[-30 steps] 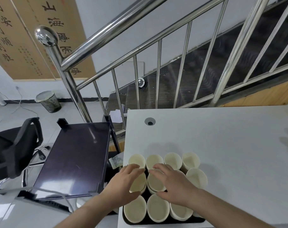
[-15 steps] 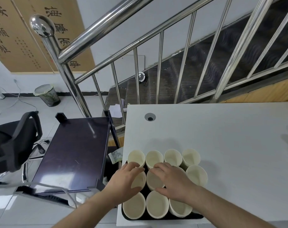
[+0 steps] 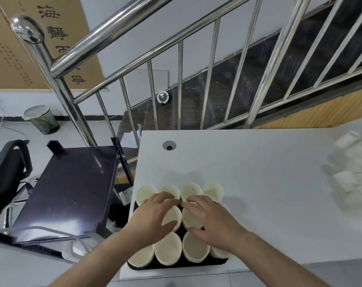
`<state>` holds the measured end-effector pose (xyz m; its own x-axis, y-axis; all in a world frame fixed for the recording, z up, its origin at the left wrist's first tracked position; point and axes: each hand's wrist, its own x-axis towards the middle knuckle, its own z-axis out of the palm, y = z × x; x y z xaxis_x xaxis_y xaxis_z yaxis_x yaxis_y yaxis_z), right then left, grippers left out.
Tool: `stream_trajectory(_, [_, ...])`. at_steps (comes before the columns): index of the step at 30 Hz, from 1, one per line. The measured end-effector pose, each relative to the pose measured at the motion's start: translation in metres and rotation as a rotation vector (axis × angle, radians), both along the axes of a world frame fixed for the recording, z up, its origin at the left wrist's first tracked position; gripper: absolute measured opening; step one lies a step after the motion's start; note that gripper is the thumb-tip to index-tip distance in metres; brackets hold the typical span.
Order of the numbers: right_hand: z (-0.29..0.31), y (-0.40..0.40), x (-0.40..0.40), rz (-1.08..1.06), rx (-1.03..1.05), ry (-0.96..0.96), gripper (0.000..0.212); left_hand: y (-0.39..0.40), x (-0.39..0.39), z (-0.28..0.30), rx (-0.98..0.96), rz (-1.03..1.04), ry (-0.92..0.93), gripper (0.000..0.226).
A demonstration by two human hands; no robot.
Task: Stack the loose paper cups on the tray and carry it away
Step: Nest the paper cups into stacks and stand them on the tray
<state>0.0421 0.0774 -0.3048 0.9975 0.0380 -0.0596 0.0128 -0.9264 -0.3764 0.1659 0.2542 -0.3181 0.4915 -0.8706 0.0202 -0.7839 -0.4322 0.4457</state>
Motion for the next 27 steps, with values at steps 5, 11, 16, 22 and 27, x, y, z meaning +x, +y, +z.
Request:
stream_trajectory(5, [0.018,-0.033,-0.052,-0.062,-0.003,-0.072,0.062,-0.031,-0.034,0.014,-0.063,-0.072,-0.037,0.05])
stream_trajectory(11, [0.018,-0.094,-0.134,-0.166,-0.036,-0.129,0.06,-0.099,-0.088,0.026,-0.028,-0.191,-0.058,0.055])
stream_trajectory(16, [0.02,-0.144,-0.194,-0.253,-0.052,-0.134,0.062,-0.16,-0.14,0.027,-0.057,-0.192,-0.013,0.055])
stream_trajectory(22, [0.025,-0.205,-0.251,-0.3,-0.067,-0.099,0.064,-0.227,-0.199,0.03,-0.071,-0.198,0.018,0.063])
stream_trajectory(27, [0.026,-0.25,-0.285,-0.338,-0.077,-0.046,0.064,-0.272,-0.232,0.029,-0.05,-0.184,0.033,0.067])
